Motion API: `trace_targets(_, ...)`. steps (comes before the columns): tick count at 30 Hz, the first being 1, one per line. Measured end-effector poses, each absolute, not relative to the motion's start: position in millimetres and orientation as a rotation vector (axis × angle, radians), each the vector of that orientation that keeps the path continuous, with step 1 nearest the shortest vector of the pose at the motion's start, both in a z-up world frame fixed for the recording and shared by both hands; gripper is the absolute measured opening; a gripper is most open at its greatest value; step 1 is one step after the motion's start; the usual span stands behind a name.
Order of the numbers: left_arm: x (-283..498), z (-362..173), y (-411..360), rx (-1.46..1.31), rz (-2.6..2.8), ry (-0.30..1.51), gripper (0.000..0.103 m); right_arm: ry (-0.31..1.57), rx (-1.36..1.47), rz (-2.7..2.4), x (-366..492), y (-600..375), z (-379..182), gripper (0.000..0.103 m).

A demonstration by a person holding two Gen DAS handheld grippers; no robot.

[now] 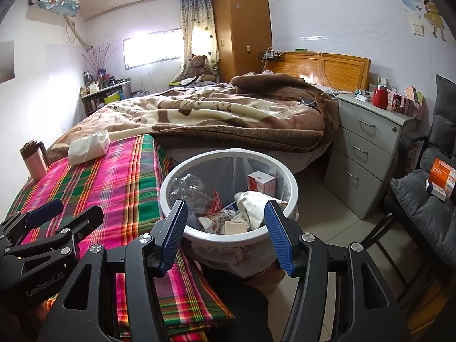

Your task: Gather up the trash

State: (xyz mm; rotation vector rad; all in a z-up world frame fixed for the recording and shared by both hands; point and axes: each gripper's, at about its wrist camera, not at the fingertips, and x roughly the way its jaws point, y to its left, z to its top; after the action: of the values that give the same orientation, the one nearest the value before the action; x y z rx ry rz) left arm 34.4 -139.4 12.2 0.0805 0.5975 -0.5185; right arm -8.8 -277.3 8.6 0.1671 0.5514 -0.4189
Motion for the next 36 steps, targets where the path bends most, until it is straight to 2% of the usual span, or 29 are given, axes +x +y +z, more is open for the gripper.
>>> trace_targets(36, 33.8, 15.0, -133.5, 0.075, -0.513, 0.598, 0.081, 0.552, 0.163, -0.416, -9.5, -272.0, 9.6, 0.058)
